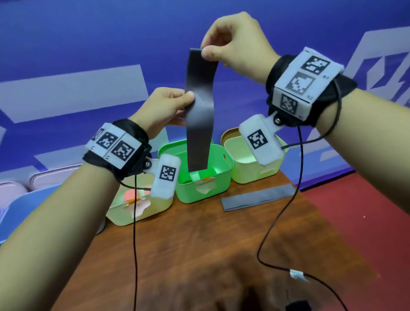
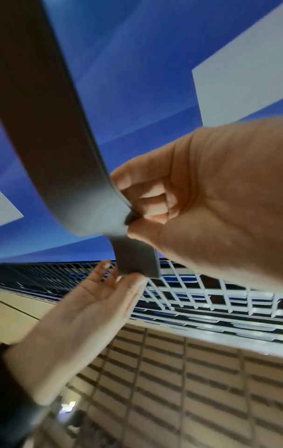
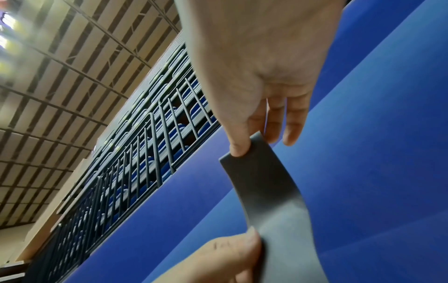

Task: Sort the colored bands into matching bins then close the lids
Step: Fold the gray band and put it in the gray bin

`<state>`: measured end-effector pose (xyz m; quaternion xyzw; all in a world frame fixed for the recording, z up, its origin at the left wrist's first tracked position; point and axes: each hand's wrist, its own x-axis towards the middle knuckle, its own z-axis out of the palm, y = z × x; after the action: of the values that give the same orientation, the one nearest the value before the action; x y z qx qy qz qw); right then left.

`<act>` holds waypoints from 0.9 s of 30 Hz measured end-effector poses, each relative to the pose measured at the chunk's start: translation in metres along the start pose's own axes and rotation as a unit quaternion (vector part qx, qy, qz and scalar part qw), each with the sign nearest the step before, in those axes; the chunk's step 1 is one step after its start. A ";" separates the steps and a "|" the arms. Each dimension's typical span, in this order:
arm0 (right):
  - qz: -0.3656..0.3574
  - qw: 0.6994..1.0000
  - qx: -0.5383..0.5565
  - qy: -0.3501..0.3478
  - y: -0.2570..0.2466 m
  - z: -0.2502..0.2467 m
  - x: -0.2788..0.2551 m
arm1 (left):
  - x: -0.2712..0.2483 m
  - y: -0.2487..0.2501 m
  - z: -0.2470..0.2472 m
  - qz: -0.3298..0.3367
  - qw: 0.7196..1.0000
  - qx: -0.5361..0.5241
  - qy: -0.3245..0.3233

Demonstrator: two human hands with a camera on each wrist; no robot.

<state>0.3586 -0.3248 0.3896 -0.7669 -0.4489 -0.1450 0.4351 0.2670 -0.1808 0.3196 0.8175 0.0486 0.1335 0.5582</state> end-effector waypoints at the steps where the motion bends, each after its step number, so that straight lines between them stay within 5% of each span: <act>1: -0.012 1.000 0.016 0.000 0.000 -0.001 -0.001 | 0.000 0.005 -0.001 -0.001 1.000 -0.020 0.008; 7: -0.123 0.991 -0.016 -0.058 -0.011 0.005 -0.007 | 0.002 0.030 -0.017 -0.047 0.989 -0.133 0.041; 15: -0.247 0.965 -0.068 -0.065 -0.018 0.016 -0.009 | -0.017 0.056 -0.034 -0.040 0.987 -0.119 0.097; 21: -0.215 0.975 0.018 -0.052 -0.024 0.023 -0.007 | -0.036 0.063 -0.043 -0.050 0.980 -0.186 0.040; 27: -0.123 0.985 0.120 -0.009 -0.050 0.021 0.019 | -0.040 0.044 -0.039 0.040 0.984 -0.170 0.023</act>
<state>0.3249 -0.2863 0.4161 -0.6493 -0.5582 -0.1354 0.4984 0.2152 -0.1712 0.3667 0.7085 0.0055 0.1813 0.6820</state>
